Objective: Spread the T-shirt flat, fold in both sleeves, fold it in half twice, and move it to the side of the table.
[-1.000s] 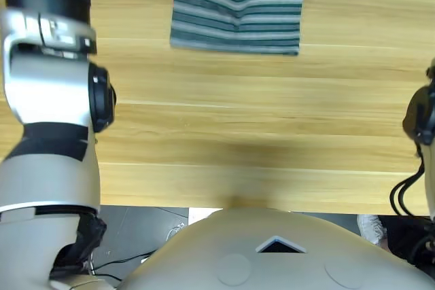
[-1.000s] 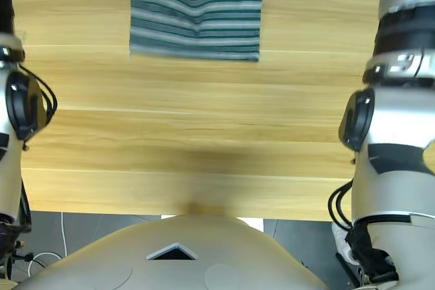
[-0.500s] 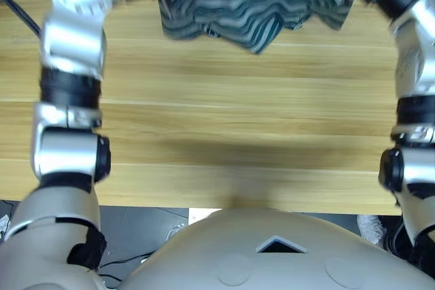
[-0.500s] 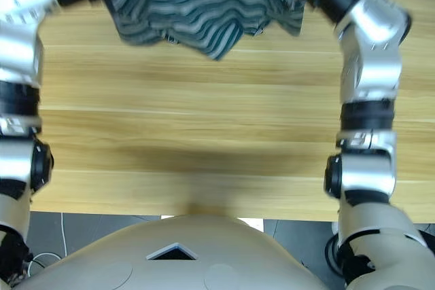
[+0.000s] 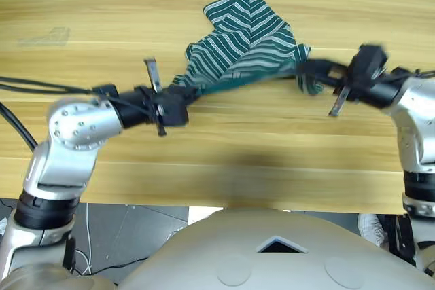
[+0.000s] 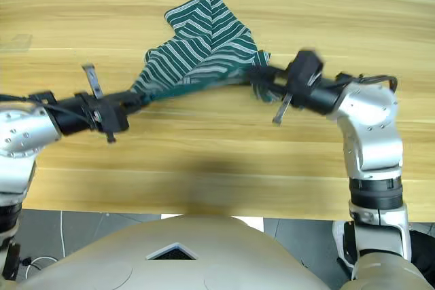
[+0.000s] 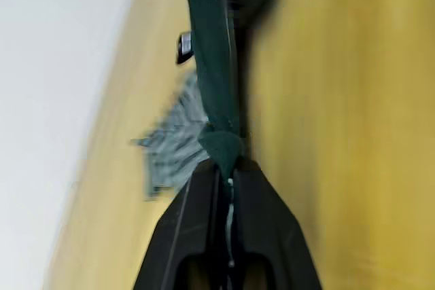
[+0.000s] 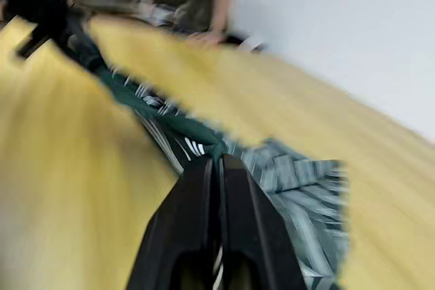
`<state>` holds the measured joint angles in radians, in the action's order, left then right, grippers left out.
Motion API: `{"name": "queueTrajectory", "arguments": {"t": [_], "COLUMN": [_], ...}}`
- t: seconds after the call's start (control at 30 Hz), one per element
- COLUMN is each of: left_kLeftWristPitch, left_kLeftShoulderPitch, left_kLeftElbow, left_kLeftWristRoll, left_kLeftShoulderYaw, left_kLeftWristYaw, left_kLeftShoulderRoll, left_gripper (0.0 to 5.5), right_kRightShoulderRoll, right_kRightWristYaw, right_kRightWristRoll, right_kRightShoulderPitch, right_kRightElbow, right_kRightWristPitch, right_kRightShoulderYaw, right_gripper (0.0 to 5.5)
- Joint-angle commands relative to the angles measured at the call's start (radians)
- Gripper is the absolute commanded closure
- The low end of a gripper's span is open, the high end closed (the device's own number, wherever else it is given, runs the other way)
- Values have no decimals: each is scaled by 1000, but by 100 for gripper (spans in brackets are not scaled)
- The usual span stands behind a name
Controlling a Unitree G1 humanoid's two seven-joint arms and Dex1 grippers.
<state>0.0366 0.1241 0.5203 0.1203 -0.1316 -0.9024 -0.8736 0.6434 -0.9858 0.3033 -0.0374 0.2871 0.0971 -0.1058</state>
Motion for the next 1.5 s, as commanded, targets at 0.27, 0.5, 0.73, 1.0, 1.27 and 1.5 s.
{"name": "queueTrajectory", "arguments": {"t": [0.27, 0.5, 0.73, 1.0, 1.27, 1.5], "left_kLeftWristPitch": [130, 127, 26, -56, 192, 314], "left_kLeftShoulderPitch": [76, 196, 372, -106, -287, -355], "left_kLeftElbow": [-79, 0, 166, -269, -716, -933], "left_kLeftWristRoll": [169, 111, -259, -412, -43, 57], "left_kLeftShoulderYaw": [-116, -104, -44, 150, -50, -119], "left_kLeftWristYaw": [55, -22, -203, 133, 215, 250], "left_kLeftShoulderRoll": [4, -77, -189, 98, 198, 274], "left_gripper": [543, 421, 300, 300, 300, 300], "right_kRightShoulderRoll": [-9, 97, 146, -14, 26, 12], "right_kRightWristYaw": [-13, -95, -193, 93, 365, 427], "right_kRightWristRoll": [-166, -132, 68, 2, -534, -653], "right_kRightShoulderPitch": [149, 224, 256, 16, -108, -176], "right_kRightElbow": [32, 38, 79, -239, -594, -774], "right_kRightWristPitch": [-82, -72, 39, -20, -361, -467], "right_kRightShoulderYaw": [-241, -232, -169, -6, -142, -217], "right_gripper": [550, 440, 335, 335, 335, 335]}}
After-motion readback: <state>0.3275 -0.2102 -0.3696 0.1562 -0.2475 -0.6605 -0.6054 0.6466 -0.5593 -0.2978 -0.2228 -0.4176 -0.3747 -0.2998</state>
